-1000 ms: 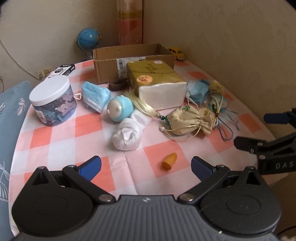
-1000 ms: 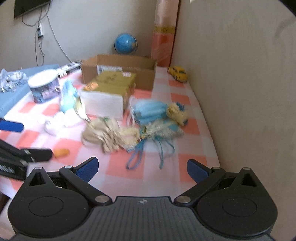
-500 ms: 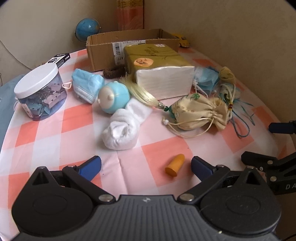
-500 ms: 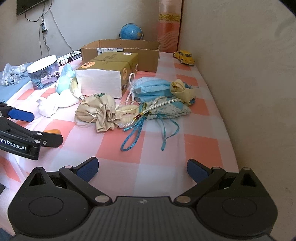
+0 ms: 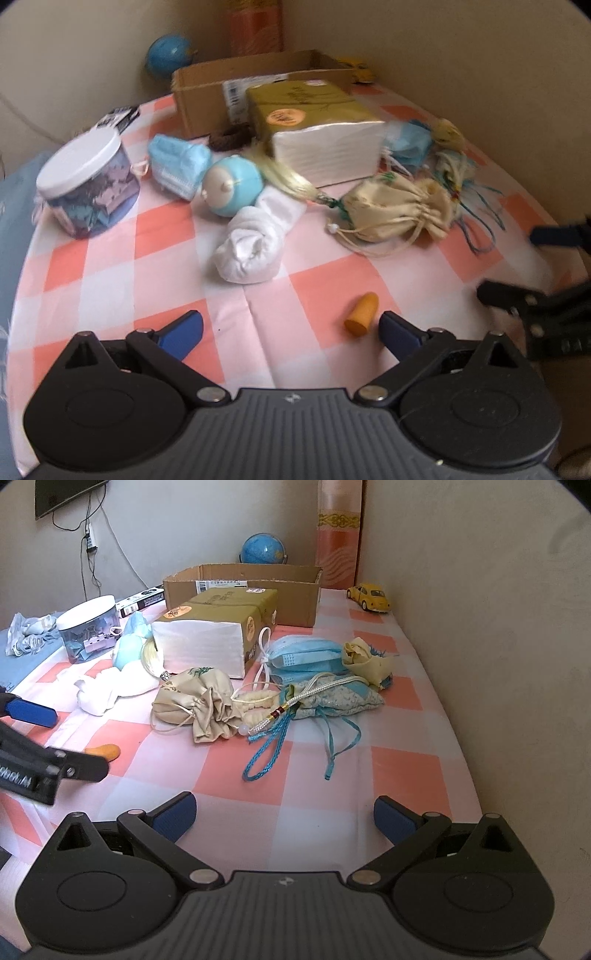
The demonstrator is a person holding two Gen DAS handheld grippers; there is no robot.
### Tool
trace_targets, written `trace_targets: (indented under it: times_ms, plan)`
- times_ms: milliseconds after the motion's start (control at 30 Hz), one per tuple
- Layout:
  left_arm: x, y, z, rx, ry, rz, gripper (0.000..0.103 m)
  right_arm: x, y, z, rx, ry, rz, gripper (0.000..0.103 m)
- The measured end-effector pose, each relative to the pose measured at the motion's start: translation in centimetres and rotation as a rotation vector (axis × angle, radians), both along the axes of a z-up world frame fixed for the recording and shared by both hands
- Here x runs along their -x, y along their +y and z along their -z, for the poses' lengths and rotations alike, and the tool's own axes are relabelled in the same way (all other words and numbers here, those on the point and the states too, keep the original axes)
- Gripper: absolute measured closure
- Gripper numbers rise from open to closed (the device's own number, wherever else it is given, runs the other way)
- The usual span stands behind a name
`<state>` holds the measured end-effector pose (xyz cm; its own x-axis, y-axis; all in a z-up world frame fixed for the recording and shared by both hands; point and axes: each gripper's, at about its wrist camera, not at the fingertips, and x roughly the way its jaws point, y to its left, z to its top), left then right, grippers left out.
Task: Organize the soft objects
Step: 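Lower the left tool onto the small orange earplug and close it, then grasp the beige drawstring pouch with the right tool while the left tool holds the earplug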
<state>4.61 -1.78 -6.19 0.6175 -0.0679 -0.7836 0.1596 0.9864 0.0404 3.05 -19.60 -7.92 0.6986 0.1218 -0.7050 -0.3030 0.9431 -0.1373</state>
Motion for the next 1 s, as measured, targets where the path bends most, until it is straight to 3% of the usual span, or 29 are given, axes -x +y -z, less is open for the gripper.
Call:
trace_targets:
  times_ms: [33, 100, 200, 333, 400, 533, 667, 1000]
  plan:
    - [0.3, -0.1, -0.2, 0.001, 0.001, 0.014, 0.012, 0.0, 0.0, 0.0, 0.001, 0.0, 0.002, 0.0]
    - [0.7, -0.4, -0.8, 0.032, 0.004, 0.051, 0.041, 0.0, 0.1, 0.0, 0.0, -0.006, 0.004, 0.0]
    - [1.0, -1.2, -1.1, 0.048, -0.003, 0.107, 0.052, 0.2, 0.0, 0.1, -0.003, -0.013, 0.004, 0.0]
    - [0.8, -2.2, -0.9, 0.036, -0.022, 0.158, 0.057, 0.3, -0.1, 0.1, -0.006, -0.021, 0.003, 0.0]
    - [0.6, -2.3, -0.7, 0.038, -0.017, 0.173, 0.068, 0.4, -0.1, 0.1, -0.006, -0.024, 0.004, 0.0]
    - [0.3, -2.5, -0.7, 0.039, -0.022, 0.21, 0.075, 0.5, -0.1, 0.2, -0.009, -0.033, 0.001, 0.0]
    - [0.4, -2.5, -0.8, 0.046, -0.011, 0.242, 0.089, 0.5, -0.2, 0.2, -0.014, -0.044, -0.004, 0.0]
    - [0.8, -2.0, -1.2, 0.03, -0.018, 0.286, 0.092, 0.2, 0.0, 0.1, -0.004, -0.05, 0.027, 0.0]
